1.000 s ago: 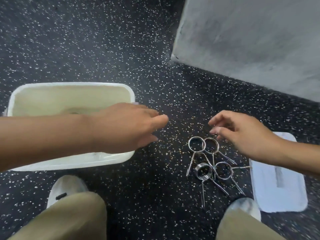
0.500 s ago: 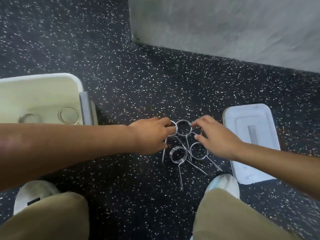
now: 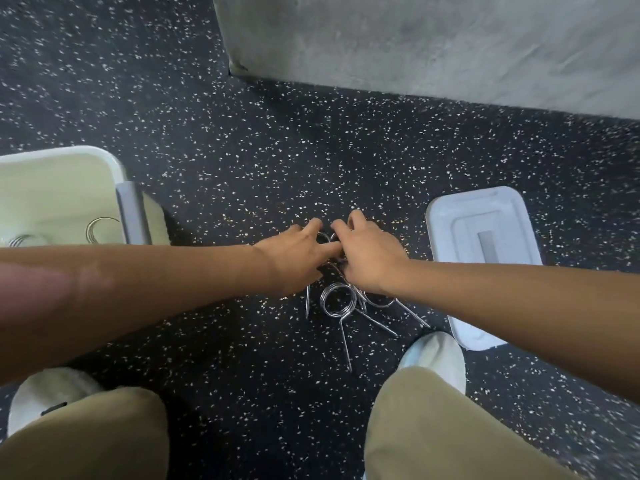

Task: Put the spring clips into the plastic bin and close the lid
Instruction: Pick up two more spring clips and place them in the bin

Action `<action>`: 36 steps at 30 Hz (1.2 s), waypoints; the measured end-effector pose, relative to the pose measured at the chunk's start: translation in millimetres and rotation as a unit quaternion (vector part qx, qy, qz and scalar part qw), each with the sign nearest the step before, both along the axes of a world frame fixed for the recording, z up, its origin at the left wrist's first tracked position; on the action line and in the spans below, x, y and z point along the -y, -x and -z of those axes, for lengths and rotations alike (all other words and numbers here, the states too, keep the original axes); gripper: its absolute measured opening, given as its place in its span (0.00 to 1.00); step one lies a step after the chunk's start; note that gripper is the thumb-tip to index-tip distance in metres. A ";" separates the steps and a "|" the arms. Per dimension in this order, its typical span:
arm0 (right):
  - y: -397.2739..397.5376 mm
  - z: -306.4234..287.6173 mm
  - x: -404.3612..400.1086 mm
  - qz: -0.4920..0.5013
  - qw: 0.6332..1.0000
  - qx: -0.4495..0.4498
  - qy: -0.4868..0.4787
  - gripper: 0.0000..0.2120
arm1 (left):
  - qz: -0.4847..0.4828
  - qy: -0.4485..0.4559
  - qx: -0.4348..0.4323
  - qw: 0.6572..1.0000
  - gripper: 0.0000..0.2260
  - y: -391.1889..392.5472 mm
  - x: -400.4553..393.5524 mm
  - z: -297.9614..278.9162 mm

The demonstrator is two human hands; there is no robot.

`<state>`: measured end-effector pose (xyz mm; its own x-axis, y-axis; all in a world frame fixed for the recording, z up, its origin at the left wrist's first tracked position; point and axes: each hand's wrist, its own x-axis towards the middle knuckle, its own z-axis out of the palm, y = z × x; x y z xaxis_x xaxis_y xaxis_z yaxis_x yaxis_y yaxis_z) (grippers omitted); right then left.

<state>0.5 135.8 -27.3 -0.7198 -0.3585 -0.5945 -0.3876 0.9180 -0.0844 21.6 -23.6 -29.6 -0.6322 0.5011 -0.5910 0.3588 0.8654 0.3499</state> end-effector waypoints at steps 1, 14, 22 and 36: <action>0.4 1.1 -0.3 0.003 1.000 -0.004 0.003 0.29 | -0.004 -0.001 -0.004 1.000 0.25 -1.6 0.9 -0.2; 14.6 -15.2 -21.4 0.025 0.997 0.013 0.073 0.29 | -0.018 -0.015 -0.042 0.999 0.13 -5.9 37.6 -3.0; 24.7 -44.5 -31.0 0.014 0.992 0.031 0.124 0.30 | -0.081 0.003 -0.037 0.996 0.12 -11.5 57.6 -27.0; 14.4 -118.5 28.6 0.017 0.954 0.151 0.258 0.23 | -0.278 -0.191 -0.125 0.933 0.23 -70.9 150.7 -123.6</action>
<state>-14.0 107.2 91.2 -0.5600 -0.6390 -0.5273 -0.2457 0.7359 -0.6309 92.5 -174.3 94.0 -0.9510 0.1991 -0.2364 0.0034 0.7714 0.6363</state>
